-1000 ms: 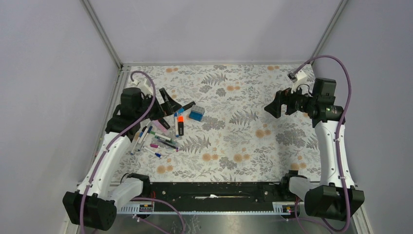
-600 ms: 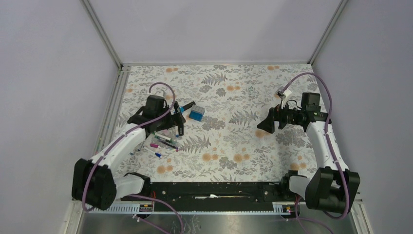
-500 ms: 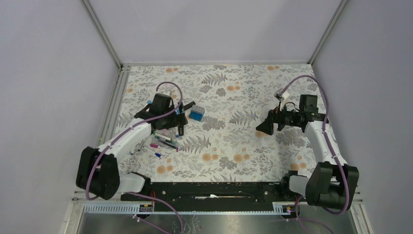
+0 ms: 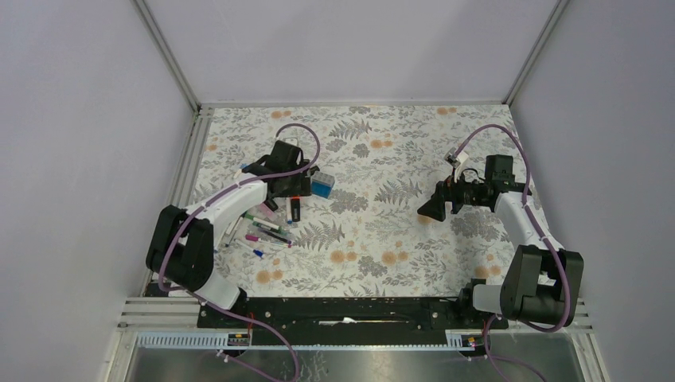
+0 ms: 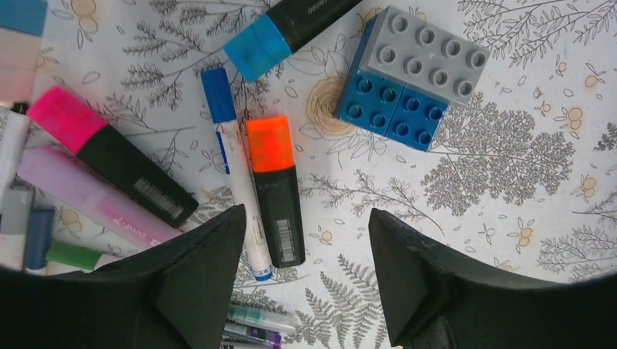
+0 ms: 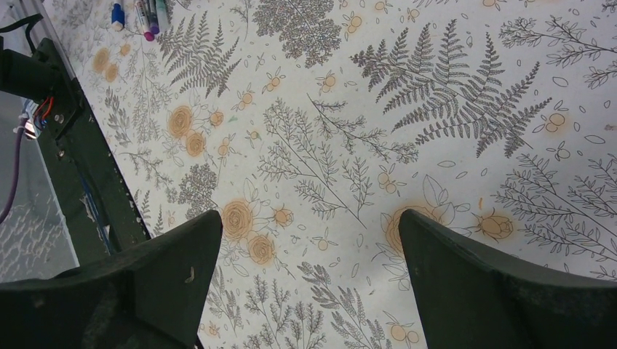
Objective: Open the pen caps
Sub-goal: Pick up the pen from the center of the board.
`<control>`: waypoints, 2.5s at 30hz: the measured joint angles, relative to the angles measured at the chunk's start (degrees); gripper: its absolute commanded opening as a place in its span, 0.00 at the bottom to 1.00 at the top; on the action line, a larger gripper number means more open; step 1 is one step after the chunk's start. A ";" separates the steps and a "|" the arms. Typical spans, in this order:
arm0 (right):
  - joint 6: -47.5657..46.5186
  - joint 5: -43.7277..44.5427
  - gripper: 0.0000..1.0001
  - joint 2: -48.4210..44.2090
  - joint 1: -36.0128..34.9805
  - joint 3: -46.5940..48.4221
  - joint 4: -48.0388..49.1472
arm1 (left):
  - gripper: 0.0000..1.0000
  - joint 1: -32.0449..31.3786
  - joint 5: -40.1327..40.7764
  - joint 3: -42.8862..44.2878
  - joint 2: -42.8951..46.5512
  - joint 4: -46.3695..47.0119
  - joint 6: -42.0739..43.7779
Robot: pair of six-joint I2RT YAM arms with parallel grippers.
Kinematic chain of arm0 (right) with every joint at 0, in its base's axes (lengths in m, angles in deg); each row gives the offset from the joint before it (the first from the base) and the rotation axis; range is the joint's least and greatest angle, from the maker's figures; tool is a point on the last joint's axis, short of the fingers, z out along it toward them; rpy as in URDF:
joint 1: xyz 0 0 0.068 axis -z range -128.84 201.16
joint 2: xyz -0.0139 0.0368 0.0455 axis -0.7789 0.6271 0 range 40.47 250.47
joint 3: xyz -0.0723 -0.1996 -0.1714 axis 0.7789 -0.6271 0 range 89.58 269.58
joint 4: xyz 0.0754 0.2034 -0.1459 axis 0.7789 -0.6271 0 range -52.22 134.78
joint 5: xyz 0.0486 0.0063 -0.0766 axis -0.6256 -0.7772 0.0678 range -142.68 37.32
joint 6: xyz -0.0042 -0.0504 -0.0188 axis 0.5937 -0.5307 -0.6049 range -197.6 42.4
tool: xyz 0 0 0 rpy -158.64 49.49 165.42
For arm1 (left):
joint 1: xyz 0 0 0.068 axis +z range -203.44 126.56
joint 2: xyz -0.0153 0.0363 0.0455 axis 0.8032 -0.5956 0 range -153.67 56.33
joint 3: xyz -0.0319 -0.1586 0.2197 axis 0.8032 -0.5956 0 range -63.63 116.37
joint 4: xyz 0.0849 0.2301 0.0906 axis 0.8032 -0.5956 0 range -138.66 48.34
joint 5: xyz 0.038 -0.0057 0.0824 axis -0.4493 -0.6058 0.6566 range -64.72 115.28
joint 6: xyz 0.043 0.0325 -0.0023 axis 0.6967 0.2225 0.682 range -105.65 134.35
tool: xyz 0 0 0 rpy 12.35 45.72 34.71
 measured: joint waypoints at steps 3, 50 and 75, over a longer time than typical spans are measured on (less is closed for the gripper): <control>-0.66 0.31 0.98 0.04 0.00 0.00 0.04 | 0.63 0.00 0.46 1.53 -1.84 0.11 0.76; -2.34 0.57 0.98 1.55 0.00 0.00 -0.02 | 0.57 9.18 -14.29 27.15 -29.90 -4.85 40.96; -2.54 0.90 0.98 1.97 0.00 0.00 -0.24 | 0.39 9.29 -14.51 27.08 -31.74 -1.29 39.34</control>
